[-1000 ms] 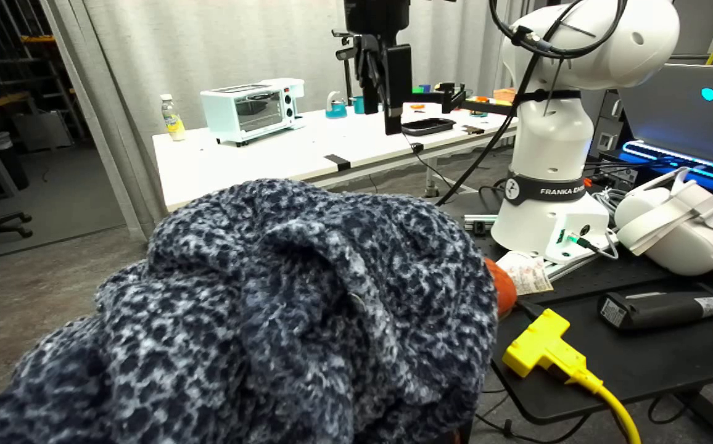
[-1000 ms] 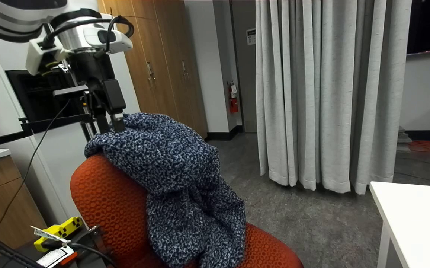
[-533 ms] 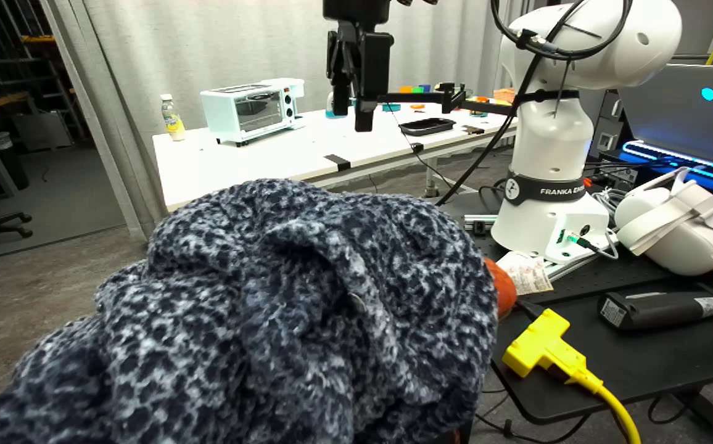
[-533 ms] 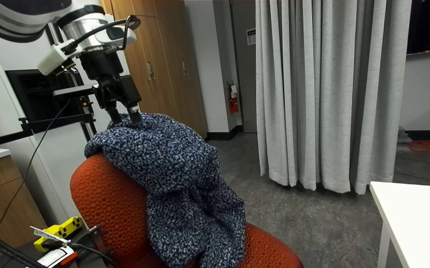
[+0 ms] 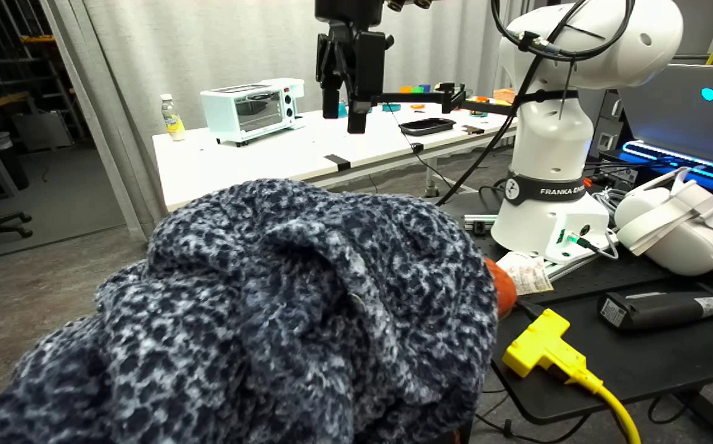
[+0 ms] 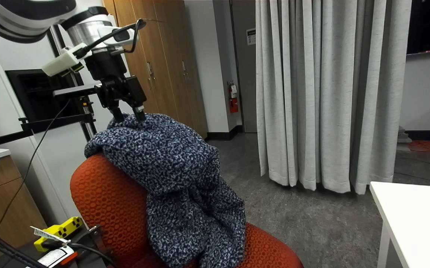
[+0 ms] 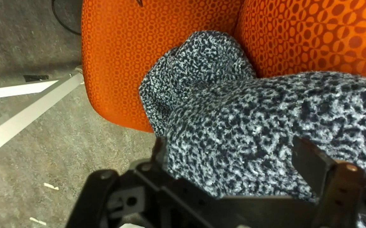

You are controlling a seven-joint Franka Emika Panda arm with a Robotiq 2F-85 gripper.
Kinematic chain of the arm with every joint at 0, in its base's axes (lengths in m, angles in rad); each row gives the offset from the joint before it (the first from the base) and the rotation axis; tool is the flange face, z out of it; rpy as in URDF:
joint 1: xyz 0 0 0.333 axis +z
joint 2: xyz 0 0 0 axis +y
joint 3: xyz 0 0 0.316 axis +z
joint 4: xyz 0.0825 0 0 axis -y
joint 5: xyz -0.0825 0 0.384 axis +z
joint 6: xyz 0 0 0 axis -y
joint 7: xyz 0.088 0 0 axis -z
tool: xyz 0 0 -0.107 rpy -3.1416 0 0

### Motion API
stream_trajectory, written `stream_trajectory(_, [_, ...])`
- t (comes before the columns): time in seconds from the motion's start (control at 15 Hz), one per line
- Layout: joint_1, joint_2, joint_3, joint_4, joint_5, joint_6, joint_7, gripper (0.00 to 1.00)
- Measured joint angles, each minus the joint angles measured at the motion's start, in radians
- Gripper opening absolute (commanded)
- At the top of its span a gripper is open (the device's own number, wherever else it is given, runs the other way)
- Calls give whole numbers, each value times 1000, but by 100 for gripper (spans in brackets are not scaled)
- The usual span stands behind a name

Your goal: Remove the fleece blanket from the backrest of the chair

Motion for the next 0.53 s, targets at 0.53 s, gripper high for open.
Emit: stream_trajectory(0.53, [0, 0, 0, 0, -9, 6, -40, 100])
